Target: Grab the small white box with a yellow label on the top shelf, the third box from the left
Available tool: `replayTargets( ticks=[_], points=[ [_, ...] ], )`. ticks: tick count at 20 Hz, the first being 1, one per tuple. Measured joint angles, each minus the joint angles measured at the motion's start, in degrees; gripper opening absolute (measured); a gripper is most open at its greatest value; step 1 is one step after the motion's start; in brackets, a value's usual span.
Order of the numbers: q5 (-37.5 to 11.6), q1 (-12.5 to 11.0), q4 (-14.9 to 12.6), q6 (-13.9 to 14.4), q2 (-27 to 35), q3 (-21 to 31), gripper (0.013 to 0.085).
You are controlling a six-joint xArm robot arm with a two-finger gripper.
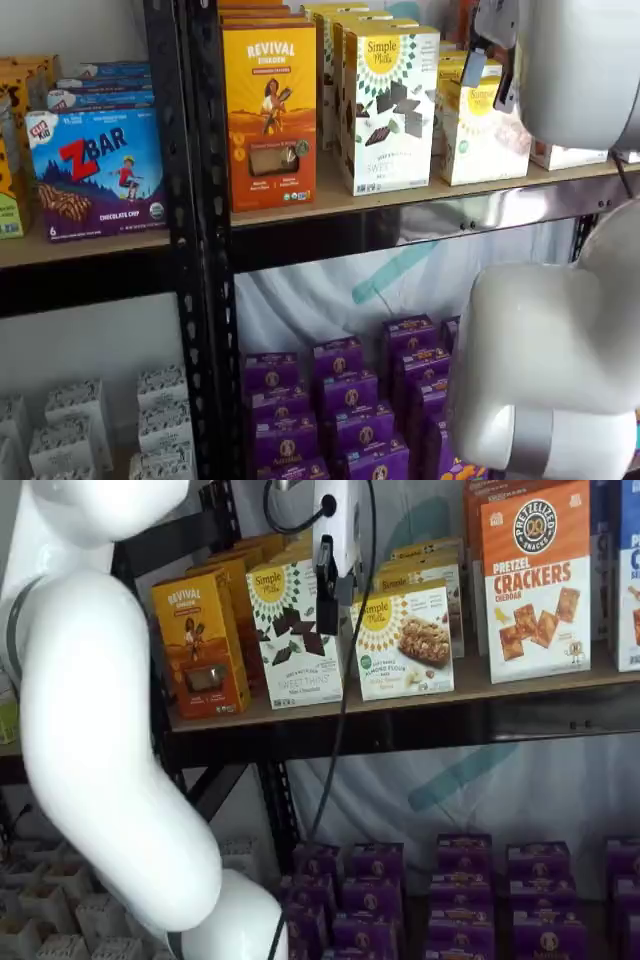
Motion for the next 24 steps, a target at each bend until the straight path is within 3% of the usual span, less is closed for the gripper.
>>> replayTargets(
  ticks=[3, 6, 11, 13, 18, 24],
  points=[
    [4.67, 0.36, -1.28, 0.14, 2.18, -2.82, 0.0850],
    [4.35, -0.42, -0.19, -0.18, 1.61, -2.22, 0.0850],
    [-5.48, -4.39, 9.15, -1.60, -2.62, 4.18, 0.0850],
    [-9.39, -4.87, 11.02, -2.13, -3.37, 5.91, 0.0850],
    [-14.45, -4.48, 10.85, -3.16, -0.71, 5.09, 0.0850],
    [-16.56, -2.68, 6.54, -3.60, 5.90, 0.49, 0.0850]
  ],
)
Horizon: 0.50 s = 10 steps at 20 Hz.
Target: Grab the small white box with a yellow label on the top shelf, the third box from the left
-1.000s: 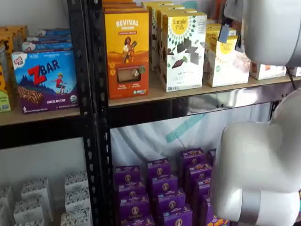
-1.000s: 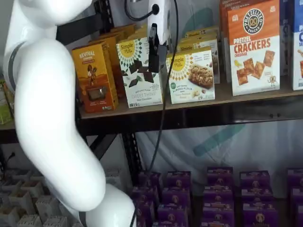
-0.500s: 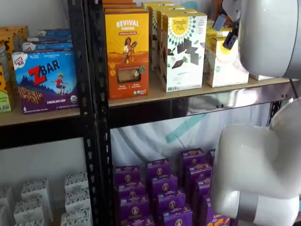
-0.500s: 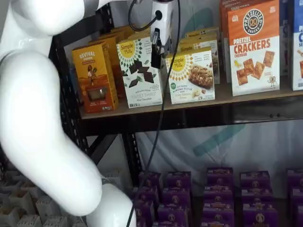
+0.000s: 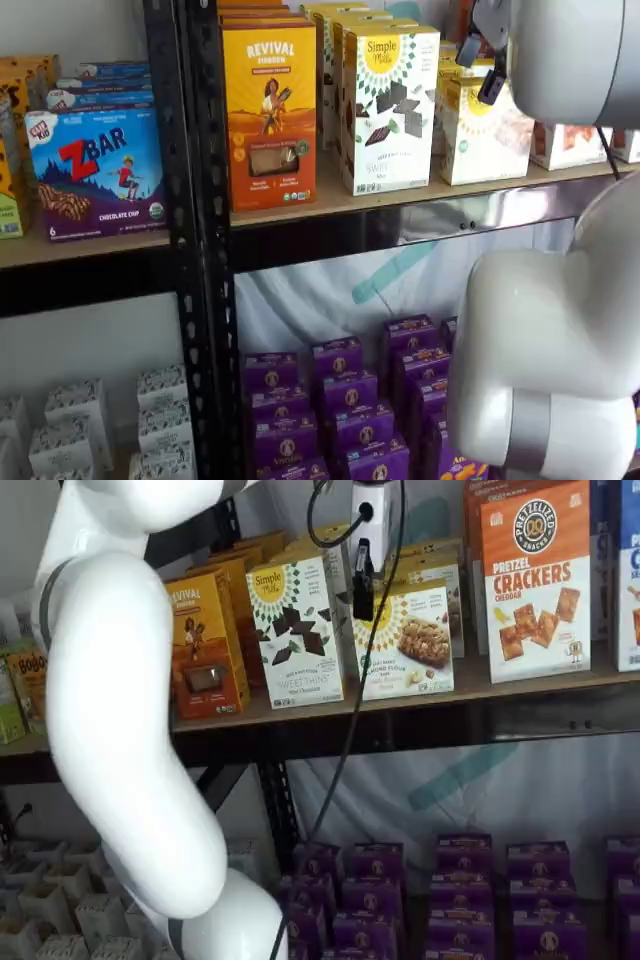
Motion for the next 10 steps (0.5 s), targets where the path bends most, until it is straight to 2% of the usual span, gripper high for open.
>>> replayTargets(
  ticks=[6, 10],
  points=[
    [-0.93, 2.48, -5.21, 0.79, 3.09, -1.61, 0.0850],
    [1.00, 4.01, -8.52, 1.82, 5.01, -3.15, 0.0850]
  ],
)
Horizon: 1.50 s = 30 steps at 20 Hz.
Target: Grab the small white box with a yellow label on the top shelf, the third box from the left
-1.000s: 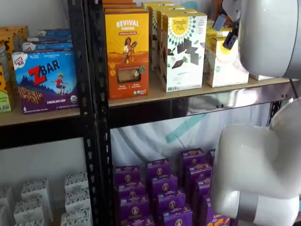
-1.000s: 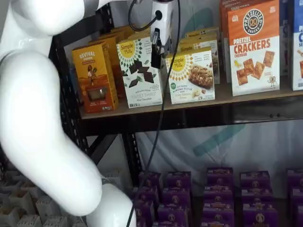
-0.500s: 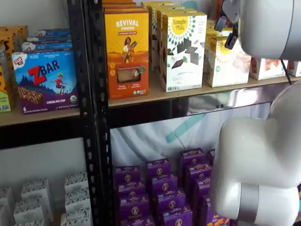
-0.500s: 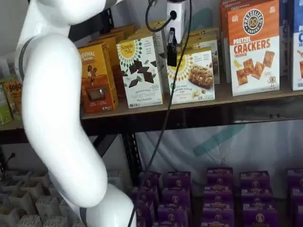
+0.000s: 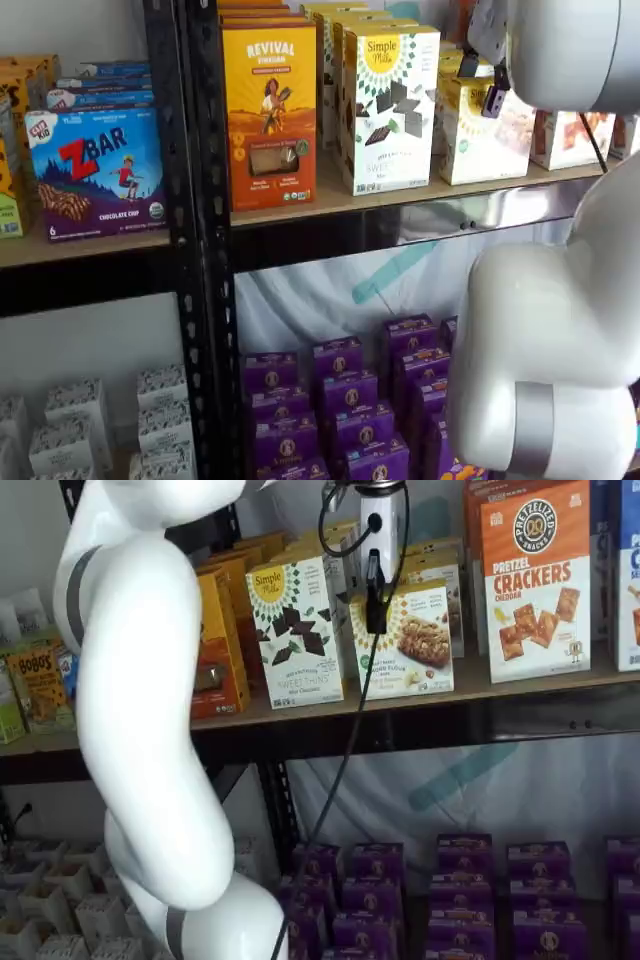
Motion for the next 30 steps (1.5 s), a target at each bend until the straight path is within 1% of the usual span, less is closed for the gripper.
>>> replayTargets(
  ticks=[5, 8, 12, 14, 15, 16, 17, 19, 24, 29, 30],
  points=[
    [2.23, 1.54, -3.51, 1.07, 1.71, -1.35, 0.0850],
    [1.90, 1.82, -4.01, 1.23, 1.77, -0.85, 0.0850],
    [1.29, 1.83, -3.91, 1.18, 1.54, -0.12, 0.0850],
    [1.08, 1.78, -3.80, 1.10, 1.44, 0.19, 0.0770],
    [1.03, 1.73, -3.69, 1.06, 1.43, 0.25, 0.0770],
    [0.98, 1.64, -3.51, 0.99, 1.43, 0.28, 0.0730],
    [0.97, 1.59, -3.40, 0.95, 1.46, 0.28, 0.0730],
    [1.13, 1.48, -3.21, 0.89, 1.58, 0.08, 0.0650],
    [1.62, 1.41, -3.38, 0.85, 1.93, -0.53, 0.0650],
    [0.98, 1.15, -3.19, 0.57, 1.70, -0.20, 0.0650],
    [0.92, 1.10, -3.14, 0.52, 1.67, -0.16, 0.0610]
  ],
)
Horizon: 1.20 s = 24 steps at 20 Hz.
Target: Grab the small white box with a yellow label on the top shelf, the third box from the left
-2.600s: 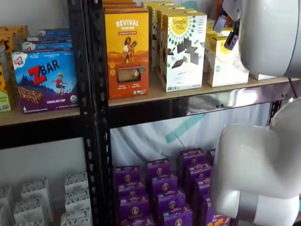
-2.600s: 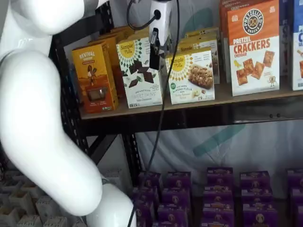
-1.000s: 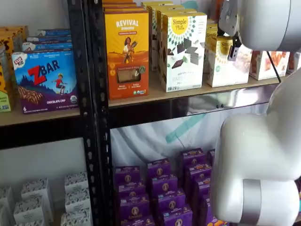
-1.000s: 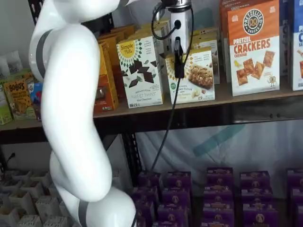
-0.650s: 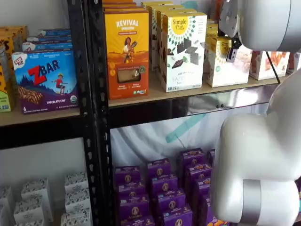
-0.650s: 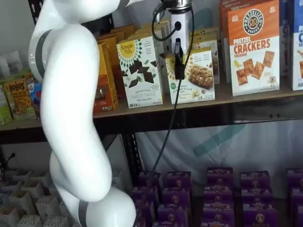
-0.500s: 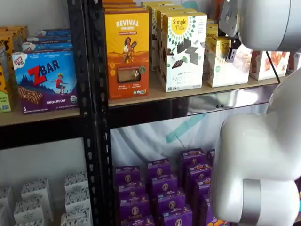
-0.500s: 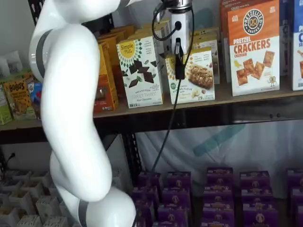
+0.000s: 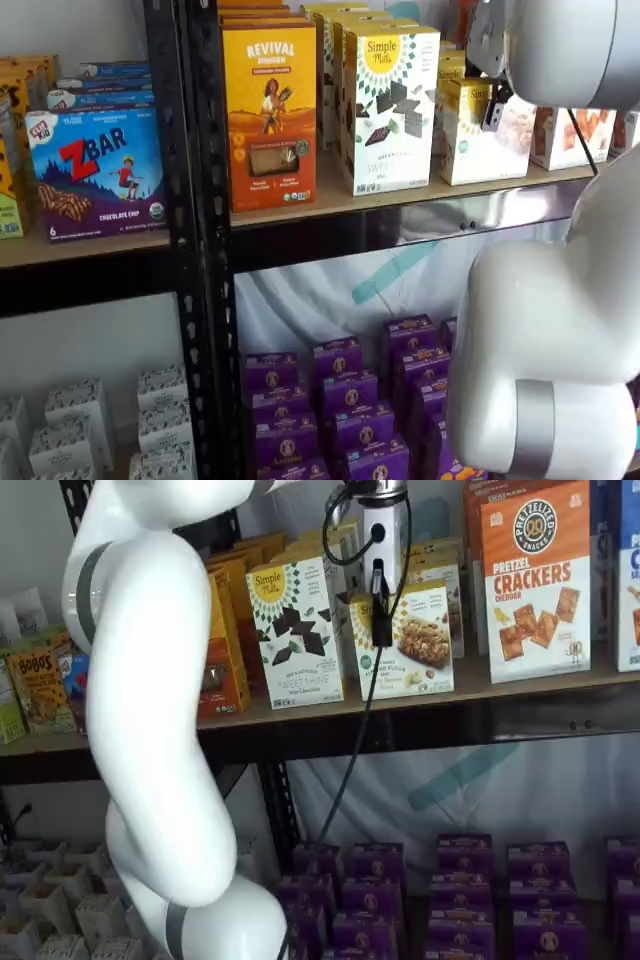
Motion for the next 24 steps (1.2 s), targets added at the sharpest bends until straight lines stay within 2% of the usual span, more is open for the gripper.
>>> replayTargets(
  ticks=[3, 5, 10, 12, 22, 23, 24],
  points=[
    [-0.03, -0.04, -0.02, -0.05, -0.06, 0.06, 0.0570],
    [-0.03, -0.03, -0.07, -0.04, -0.11, 0.12, 0.0490],
    [0.23, 0.11, -0.30, 0.08, -0.07, 0.05, 0.0490],
    [0.09, 0.10, -0.17, 0.07, -0.18, 0.21, 0.0410],
    [0.71, 0.00, -0.23, 0.04, -0.38, 0.16, 0.0410],
    [0.65, -0.09, -0.10, -0.04, -0.52, 0.31, 0.0370],
    [0.65, -0.16, 0.01, -0.09, -0.61, 0.38, 0.0370]
  ],
)
